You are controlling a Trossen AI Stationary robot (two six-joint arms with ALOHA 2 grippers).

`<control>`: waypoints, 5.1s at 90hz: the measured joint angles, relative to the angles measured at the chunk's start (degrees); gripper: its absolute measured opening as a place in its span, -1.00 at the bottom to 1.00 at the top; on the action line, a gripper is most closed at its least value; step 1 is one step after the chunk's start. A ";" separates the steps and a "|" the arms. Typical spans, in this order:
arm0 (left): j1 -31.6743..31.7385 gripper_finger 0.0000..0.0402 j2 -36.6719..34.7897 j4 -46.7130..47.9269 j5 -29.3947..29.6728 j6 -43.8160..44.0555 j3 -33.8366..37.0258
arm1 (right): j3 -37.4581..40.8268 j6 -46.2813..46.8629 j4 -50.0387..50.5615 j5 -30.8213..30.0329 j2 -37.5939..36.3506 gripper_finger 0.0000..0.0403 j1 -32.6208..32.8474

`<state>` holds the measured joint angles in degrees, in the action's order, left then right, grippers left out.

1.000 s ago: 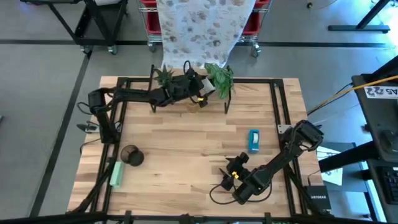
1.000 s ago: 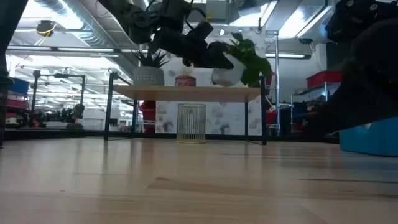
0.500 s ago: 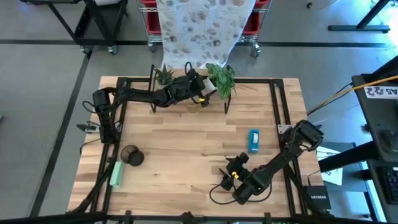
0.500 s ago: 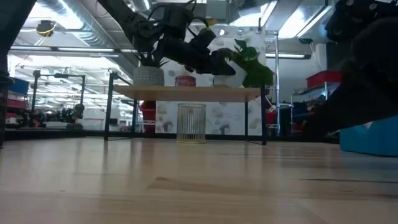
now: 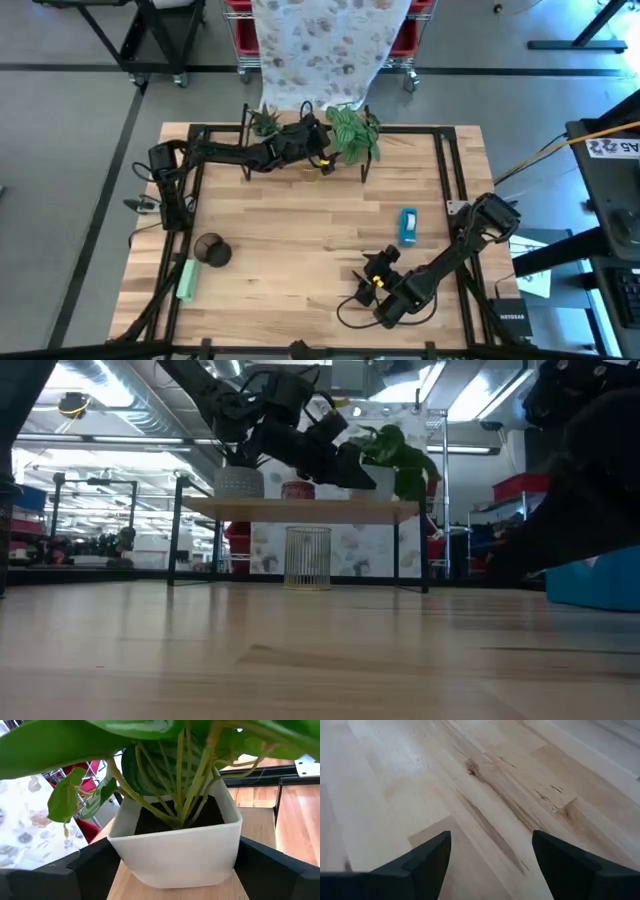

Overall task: Stock shelves
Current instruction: Put the potted plant on the shelf, then move the blue tape dispenser under the desk shelf

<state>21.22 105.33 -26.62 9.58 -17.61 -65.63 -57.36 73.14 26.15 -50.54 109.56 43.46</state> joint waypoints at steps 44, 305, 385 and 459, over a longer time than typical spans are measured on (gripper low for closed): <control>0.63 0.67 -0.10 0.75 1.13 -4.16 0.04 | 0.00 0.00 -0.02 0.00 0.00 0.32 0.00; 0.74 0.67 0.01 4.01 -8.59 1.30 0.11 | -16.26 -98.59 5.23 40.66 -24.76 0.32 -58.08; -0.95 0.67 -4.04 3.31 -2.99 -0.42 0.15 | -15.93 -90.74 10.96 33.79 -22.36 0.32 -57.75; -15.62 0.67 -23.98 31.76 -1.43 1.56 0.08 | -15.93 -94.87 3.44 33.67 -23.19 0.32 -47.01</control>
<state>5.60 81.35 5.14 8.14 -16.04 -65.55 -73.30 -21.73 29.59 -16.87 86.37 -3.55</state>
